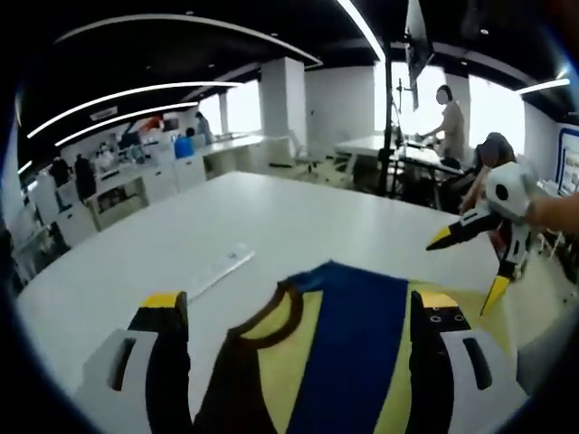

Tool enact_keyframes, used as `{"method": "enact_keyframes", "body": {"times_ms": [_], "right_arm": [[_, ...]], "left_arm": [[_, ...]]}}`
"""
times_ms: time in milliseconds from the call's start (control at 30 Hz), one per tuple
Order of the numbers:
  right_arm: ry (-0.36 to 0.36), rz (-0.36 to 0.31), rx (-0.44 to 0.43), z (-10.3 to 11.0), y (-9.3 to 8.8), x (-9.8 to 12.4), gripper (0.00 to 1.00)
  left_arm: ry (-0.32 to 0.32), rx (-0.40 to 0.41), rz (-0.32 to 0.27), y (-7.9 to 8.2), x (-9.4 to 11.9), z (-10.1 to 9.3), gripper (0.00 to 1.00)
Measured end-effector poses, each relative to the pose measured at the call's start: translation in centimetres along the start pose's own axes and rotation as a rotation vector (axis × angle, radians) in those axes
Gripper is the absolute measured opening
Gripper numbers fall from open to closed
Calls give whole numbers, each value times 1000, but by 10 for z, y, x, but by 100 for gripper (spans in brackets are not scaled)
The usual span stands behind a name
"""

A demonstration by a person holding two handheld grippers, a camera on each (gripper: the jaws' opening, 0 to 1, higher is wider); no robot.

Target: Fold the garment on the visible template until the final outline fits inside the template.

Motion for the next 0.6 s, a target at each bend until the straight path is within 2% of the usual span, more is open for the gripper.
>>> {"method": "enact_keyframes", "body": {"times_ms": [133, 600], "right_arm": [[11, 11, 10, 5, -3, 5, 90], [48, -3, 42, 24, -3, 19, 92]], "left_arm": [[29, 22, -11, -5, 17, 3, 99], [92, 67, 7, -33, 67, 5, 96]]}}
Point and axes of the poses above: the point that each gripper's makers call its tool centre point, and the gripper's own axes: x roughly backward along the fingers, z roughly to its left, y roughly out of its top, the point moved 3 cm from there along x, roughly backward along the fingers, and after that the axes turned 5 degrees about -z, right-handed, at the moved point
